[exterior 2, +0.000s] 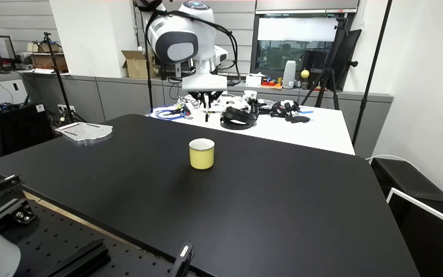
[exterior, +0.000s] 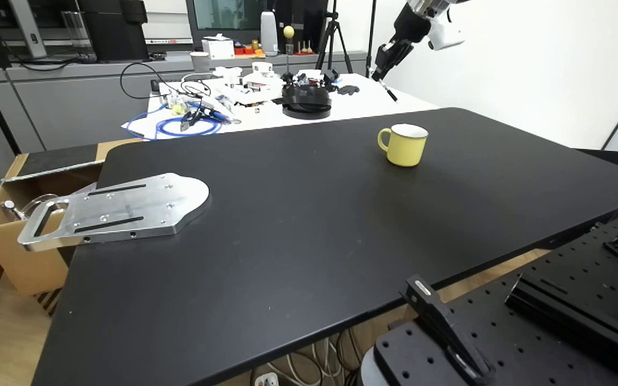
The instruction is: Place the pen inside the yellow mug
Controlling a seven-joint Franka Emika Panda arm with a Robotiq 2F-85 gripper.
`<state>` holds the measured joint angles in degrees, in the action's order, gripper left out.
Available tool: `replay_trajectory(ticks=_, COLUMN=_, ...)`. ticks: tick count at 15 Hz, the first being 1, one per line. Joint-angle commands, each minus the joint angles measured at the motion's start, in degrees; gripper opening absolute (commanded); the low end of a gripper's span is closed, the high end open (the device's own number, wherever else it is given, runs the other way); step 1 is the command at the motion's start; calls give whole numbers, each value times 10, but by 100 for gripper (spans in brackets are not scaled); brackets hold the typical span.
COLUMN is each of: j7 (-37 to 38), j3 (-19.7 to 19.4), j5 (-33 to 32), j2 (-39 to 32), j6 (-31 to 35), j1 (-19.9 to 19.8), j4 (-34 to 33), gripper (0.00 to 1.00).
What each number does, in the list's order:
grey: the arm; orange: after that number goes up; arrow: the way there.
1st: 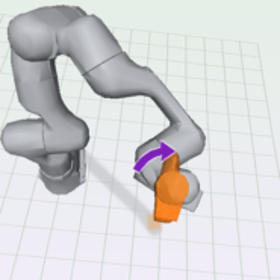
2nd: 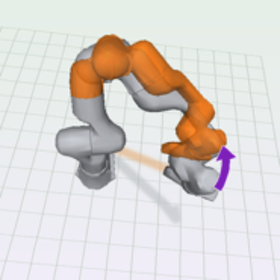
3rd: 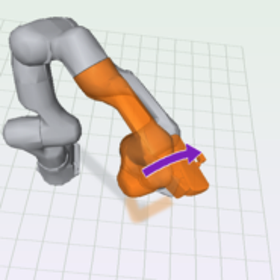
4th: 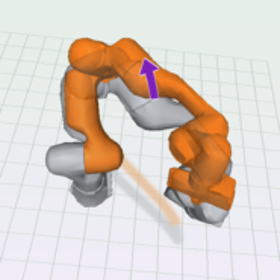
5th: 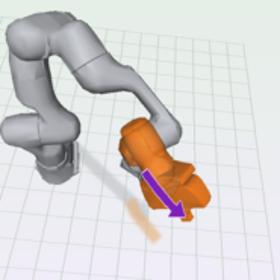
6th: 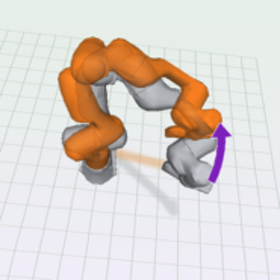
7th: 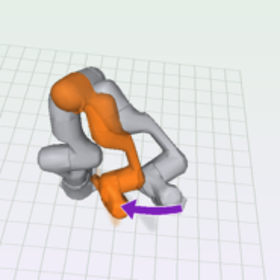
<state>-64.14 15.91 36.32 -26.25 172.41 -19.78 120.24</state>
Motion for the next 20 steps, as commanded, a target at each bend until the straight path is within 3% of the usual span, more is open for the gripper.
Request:
replay_trajectory(ticks=1, j7=-49, j3=59, j5=44, j2=-25, j6=59, j1=-42, j4=7, gripper=4)
replay_trajectory(ticks=5, j7=-68, j3=105, j5=48, j2=-51, j6=98, j1=-81, j4=18, gripper=4)
replay_trajectory(ticks=9, j7=-67, j3=120, j5=39, j2=-69, j6=109, j1=-104, j4=32, gripper=4)
replay_trajectory(ticks=20, j7=-66, j3=108, j5=32, j2=-84, j6=111, j1=-116, j4=77, gripper=4)
